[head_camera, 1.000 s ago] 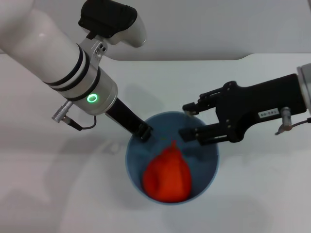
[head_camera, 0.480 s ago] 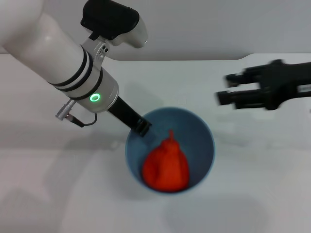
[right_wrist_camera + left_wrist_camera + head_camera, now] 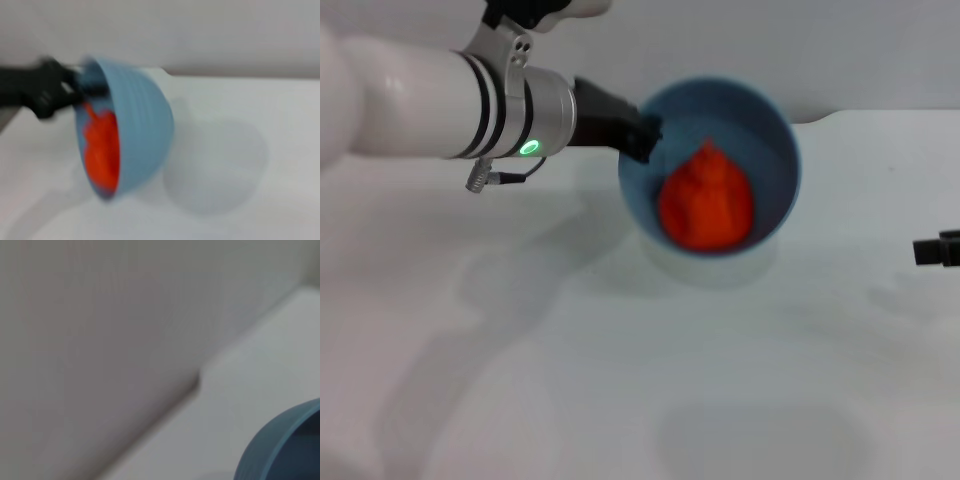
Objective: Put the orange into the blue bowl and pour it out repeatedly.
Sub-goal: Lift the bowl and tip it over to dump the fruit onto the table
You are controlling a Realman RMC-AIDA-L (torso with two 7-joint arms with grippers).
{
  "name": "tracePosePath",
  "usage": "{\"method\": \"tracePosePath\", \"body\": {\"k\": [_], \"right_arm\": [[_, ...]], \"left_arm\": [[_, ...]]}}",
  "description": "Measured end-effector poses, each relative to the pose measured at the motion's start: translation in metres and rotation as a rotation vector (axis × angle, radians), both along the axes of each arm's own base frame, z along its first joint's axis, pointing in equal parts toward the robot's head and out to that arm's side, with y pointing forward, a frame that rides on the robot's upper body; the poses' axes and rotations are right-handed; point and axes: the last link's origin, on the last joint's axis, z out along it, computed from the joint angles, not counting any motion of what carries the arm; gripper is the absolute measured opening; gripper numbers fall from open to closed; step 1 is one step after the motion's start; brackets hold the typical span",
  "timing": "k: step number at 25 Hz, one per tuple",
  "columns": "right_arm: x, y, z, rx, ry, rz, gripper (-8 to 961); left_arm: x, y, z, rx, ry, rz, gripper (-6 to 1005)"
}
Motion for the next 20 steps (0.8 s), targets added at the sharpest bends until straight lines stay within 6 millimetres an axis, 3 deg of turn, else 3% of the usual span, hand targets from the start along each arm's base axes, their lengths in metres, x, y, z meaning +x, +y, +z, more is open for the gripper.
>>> {"method": "tracePosePath", "body": {"k": [6,15,20], "right_arm": [[0.011,-0.004,0.001,-0.010,-0.031,-0.049,542],[0.014,-0.004,0.006,0.015,-0.024,-0.064,542],[0.014,-0.005,0.006,0.017,-0.017,-0.064,542]], "left_arm": [[-0.001,-0.013,-0.008,0.213,-0.037,-0.226,0],[-0.018,-0.049,-0.054,0.370,0.189,-0.661,-1],[-0.032,-0.057,-0.066,0.442,0.278,-0.839,0]]}}
